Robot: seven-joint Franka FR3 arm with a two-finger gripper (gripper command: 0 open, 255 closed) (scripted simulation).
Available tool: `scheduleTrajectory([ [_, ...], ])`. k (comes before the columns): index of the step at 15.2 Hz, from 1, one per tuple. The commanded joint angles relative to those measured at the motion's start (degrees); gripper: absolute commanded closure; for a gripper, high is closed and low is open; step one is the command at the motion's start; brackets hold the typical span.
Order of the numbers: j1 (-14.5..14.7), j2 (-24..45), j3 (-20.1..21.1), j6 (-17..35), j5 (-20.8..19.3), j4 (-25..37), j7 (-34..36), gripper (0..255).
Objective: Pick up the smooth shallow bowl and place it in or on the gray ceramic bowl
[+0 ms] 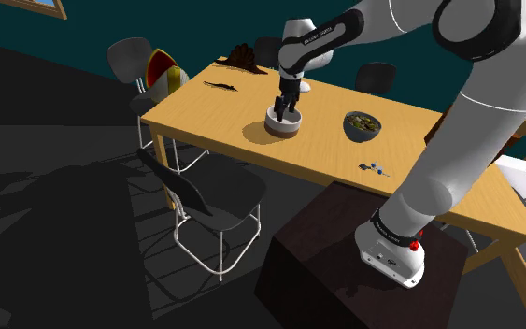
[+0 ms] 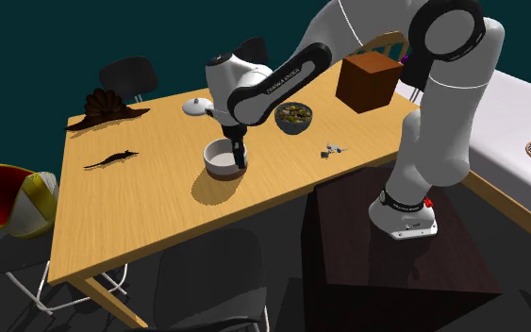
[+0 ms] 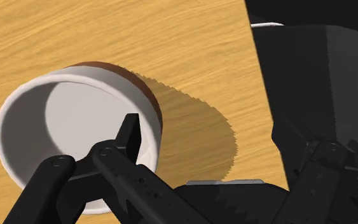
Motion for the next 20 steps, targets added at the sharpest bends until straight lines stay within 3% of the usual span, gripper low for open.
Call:
scheduleTrajectory([
  [1, -0.43, 4.88, -0.26, 1.72, 0.09, 3.43, -0.74, 0],
  [7, -1.70, 17.35, -0.55, 3.41, 0.44, 14.89, -2.41, 0],
  [14, -1.92, 20.42, -0.46, 7.76, 0.63, 13.61, -2.53, 0],
  [20, -1.94, 20.69, -0.45, 8.11, 0.64, 13.53, -2.54, 0],
])
